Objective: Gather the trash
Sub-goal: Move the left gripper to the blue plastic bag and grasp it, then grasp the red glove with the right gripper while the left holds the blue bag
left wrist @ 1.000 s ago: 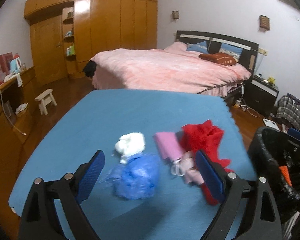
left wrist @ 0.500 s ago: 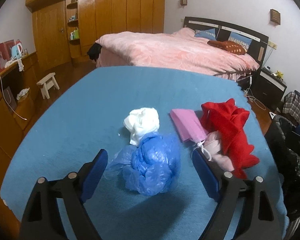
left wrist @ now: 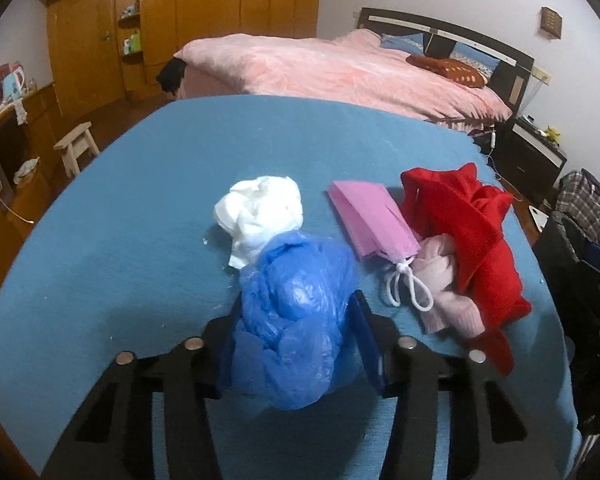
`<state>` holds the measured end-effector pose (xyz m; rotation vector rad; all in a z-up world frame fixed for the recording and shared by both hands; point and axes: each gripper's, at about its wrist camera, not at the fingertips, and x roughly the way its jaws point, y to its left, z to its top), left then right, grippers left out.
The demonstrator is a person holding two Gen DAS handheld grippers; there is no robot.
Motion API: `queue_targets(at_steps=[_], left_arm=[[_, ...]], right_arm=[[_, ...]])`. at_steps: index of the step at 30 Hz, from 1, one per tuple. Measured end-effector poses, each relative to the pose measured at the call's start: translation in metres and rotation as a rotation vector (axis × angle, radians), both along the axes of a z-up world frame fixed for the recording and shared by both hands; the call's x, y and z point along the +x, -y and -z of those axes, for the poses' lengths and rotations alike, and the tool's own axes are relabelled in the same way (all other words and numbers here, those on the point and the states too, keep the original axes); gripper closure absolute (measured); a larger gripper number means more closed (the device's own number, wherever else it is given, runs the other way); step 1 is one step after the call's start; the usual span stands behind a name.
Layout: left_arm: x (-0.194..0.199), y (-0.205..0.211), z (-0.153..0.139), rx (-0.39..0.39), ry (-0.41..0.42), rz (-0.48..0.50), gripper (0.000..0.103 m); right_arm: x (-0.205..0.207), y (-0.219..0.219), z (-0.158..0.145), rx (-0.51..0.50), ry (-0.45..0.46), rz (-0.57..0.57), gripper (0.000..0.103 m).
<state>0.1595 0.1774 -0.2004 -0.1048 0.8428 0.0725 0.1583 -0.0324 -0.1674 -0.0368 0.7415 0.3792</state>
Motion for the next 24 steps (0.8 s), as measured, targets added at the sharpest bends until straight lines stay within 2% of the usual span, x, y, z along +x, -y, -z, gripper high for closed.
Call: queue_targets(at_steps=[5, 15, 24], left_arm=[[-0.011, 0.002, -0.011, -0.019, 0.028, 0.005, 0.060], [-0.024, 0.008, -0.050, -0.029, 0.124, 0.033, 0.060], [-0.016, 0.002, -0.055, -0.026, 0.142, 0.015, 0.060]], right_arm=[[0.002, -0.002, 0.000, 0.001, -0.001, -0.002, 0.007], [0.008, -0.009, 0.000, 0.008, -0.004, -0.004, 0.007], [0.018, -0.026, 0.005, -0.008, -0.010, -0.032, 0.008]])
